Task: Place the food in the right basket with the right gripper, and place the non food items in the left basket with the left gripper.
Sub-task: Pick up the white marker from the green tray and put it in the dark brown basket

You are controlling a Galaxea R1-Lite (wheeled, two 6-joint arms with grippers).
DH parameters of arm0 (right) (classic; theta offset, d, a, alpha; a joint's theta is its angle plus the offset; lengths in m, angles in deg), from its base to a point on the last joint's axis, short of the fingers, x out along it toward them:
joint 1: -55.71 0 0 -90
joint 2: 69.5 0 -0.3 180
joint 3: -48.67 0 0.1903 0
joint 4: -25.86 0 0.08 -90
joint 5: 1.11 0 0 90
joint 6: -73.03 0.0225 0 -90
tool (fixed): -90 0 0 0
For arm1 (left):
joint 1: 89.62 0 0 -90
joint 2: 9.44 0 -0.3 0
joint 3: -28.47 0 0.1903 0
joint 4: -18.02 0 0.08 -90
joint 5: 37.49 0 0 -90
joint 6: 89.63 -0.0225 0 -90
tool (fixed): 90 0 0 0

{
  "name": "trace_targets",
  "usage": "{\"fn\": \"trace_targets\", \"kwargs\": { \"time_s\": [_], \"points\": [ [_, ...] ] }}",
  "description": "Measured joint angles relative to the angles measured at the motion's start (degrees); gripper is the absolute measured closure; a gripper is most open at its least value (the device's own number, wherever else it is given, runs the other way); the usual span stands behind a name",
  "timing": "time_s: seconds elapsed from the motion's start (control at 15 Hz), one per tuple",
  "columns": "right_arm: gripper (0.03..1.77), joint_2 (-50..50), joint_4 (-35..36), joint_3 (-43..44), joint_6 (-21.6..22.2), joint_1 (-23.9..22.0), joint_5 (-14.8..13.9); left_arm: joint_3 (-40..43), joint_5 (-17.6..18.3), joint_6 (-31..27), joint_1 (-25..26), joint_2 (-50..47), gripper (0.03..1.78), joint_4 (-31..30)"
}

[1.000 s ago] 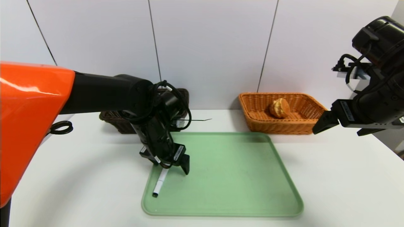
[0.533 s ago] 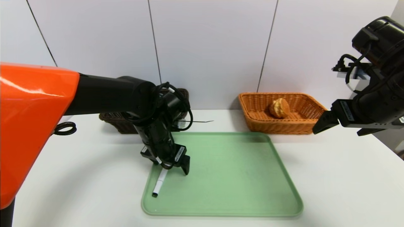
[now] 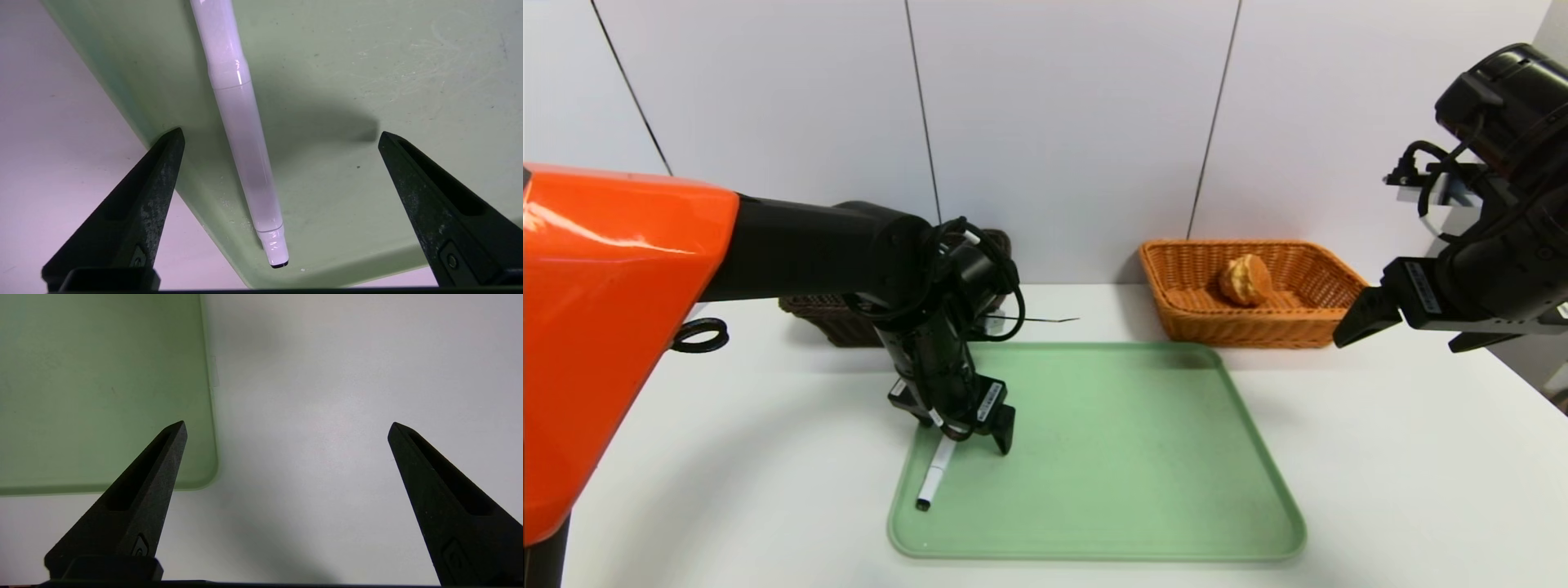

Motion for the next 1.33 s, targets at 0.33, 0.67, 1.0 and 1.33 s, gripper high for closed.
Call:
{"fn": "trace_targets", "kwargs": {
  "time_s": [0.33,0.67,1.0,1.33],
  "points": [
    [0.10,-0.02,-0.02,-0.07,-0.09,-0.26,-0.01,0.07,-1.05,0.09,-0.22,0.20,0.11,0.00],
    [0.10,-0.02,-0.07,-0.20,-0.33,-0.73,-0.01,-0.11,-1.05,0.15,-0.27,0.27,0.11,0.11],
    [0.10,0.18,-0.02,-0.09,-0.52,-0.95,0.10,-0.26,-1.62,0.48,-0.29,0.44,0.68,0.39],
    [0.10,0.28,-0.02,0.00,-0.61,-1.06,0.10,-0.56,-1.23,1.07,-0.41,0.74,1.64,0.22]
  ]
}}
